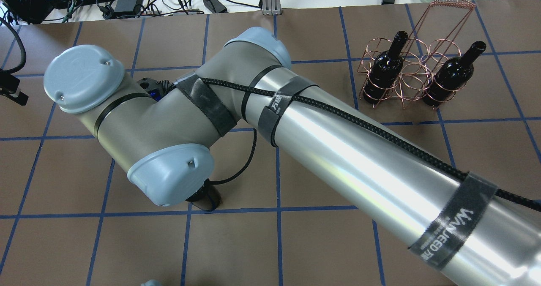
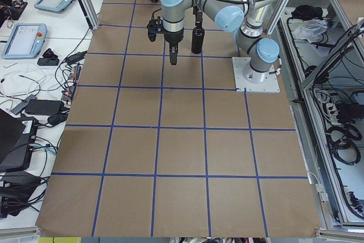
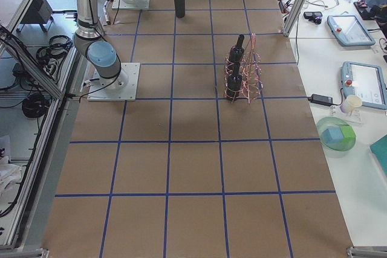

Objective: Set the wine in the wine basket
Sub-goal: 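Lower the right gripper over the bottle neck and close it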

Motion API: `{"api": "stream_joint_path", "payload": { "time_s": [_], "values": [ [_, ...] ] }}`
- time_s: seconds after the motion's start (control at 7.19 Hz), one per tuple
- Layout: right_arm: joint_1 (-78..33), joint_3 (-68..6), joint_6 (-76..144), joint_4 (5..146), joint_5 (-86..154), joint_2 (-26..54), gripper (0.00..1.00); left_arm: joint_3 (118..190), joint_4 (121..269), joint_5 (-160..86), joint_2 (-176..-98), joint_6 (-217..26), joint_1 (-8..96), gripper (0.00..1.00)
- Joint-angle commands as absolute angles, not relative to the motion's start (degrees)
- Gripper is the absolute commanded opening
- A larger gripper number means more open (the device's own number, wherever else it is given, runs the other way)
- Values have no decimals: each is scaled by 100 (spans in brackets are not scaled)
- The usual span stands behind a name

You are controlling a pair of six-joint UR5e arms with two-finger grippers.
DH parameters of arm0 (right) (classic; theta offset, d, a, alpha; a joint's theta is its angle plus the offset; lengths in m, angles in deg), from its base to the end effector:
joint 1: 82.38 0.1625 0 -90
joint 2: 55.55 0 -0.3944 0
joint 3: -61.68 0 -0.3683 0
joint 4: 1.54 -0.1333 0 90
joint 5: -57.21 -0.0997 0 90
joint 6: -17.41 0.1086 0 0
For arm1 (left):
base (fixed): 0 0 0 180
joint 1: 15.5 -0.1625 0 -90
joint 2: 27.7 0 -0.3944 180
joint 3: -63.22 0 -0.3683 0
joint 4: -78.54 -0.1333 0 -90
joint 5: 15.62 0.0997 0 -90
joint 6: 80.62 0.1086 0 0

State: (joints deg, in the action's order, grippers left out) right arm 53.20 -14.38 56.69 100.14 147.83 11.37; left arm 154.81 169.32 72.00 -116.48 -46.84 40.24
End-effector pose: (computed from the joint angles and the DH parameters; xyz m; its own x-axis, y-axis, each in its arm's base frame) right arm 0.5372 -0.3414 0.3628 -0.9938 -0.1099 -0.0197 -0.1090 0.9932 -0.0411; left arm 0.1436 -0.4556 0.4439 -0.9989 -0.0086 0.0457 -0.0089 0.9999 -0.0064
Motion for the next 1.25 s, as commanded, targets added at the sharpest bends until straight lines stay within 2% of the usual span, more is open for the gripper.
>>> {"api": "stream_joint_path", "payload": {
  "time_s": [0.0, 0.42, 1.11],
  "values": [
    [5315, -1452, 5661, 10059, 14791, 1089, 93, 15480, 16933, 7192, -11647, -4679, 4023, 100],
    [5280, -1487, 5582, 10068, 14826, 1037, 93, 15480, 16933, 7201, -11647, -4626, 3988, 100],
    [5218, -1540, 5503, 10059, 14765, 992, 77, 15480, 16933, 7175, -11647, -4652, 4014, 100]
  ]
}}
